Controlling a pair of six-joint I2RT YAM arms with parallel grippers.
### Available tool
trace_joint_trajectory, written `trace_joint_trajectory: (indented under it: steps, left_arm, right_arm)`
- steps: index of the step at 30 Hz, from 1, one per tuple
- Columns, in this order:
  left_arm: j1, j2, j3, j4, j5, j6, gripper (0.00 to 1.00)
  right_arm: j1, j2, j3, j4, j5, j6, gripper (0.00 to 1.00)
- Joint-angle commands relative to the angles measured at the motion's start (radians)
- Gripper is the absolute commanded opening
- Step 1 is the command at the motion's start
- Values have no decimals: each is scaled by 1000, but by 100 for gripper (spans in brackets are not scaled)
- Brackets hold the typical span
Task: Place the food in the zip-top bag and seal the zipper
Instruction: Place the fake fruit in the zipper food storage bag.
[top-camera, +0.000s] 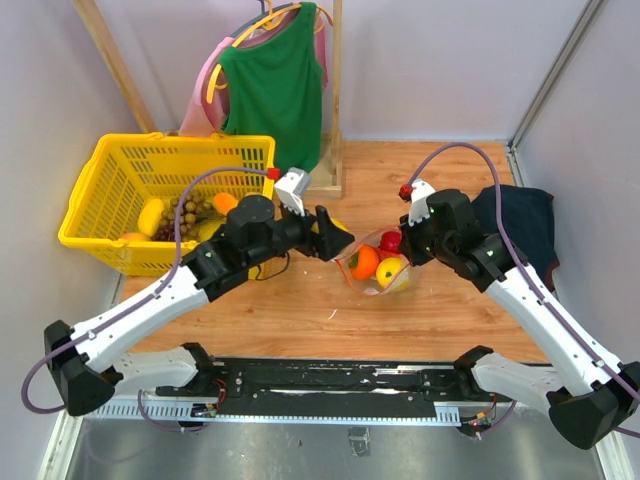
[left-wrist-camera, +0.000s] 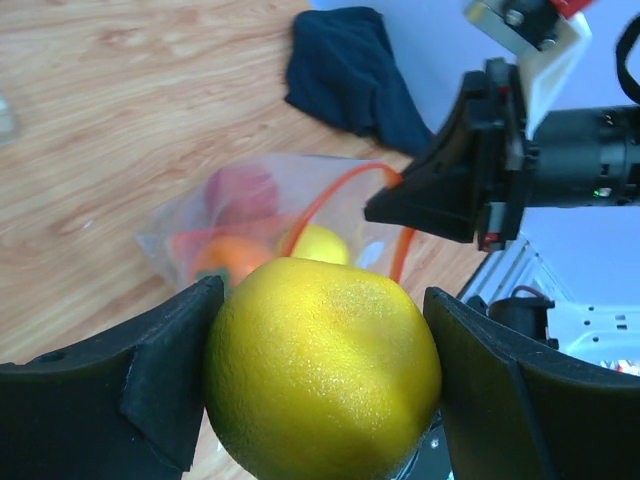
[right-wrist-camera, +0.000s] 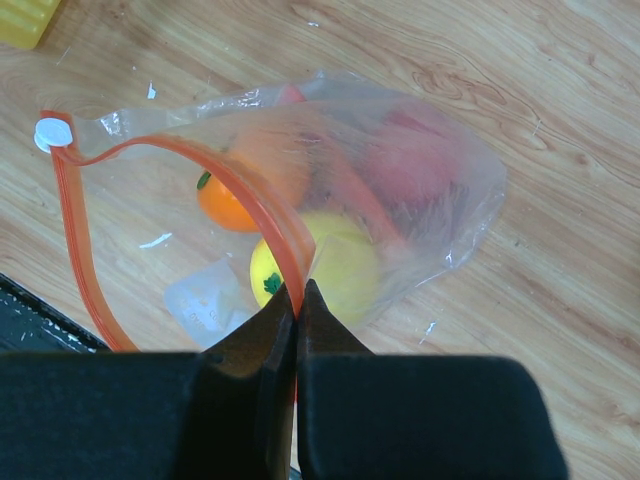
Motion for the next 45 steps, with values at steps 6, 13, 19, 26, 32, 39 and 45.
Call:
trace_joint_trajectory:
  steps: [6, 13, 19, 26, 32, 39, 45]
  left_arm:
    - [-146, 152, -31, 294, -66, 78, 42]
    - [-185, 278, -39, 375, -103, 99, 42]
    - [-190, 368, -37, 422, -150, 97, 42]
    - [-191, 440, -13, 437, -197, 94, 42]
    - [-191, 406, -41, 419, -430, 83, 42]
    - [-198, 292, -118, 461, -409, 81, 41]
    - [-245, 206, -171, 508, -292, 120, 39]
  right_arm:
    - [-12, -17, -4, 24, -24, 11, 1]
    - [-13, -22, -7, 23, -39, 9, 1]
    - [-13, -29, -9, 24, -55, 8, 1]
    - [-13, -36, -9, 23, -69, 7, 1]
    - [-13, -45, -13, 25, -71, 11, 1]
    - [-13, -50, -21, 58, -109, 36, 1]
    - [-12, -48, -26, 83, -135, 57, 1]
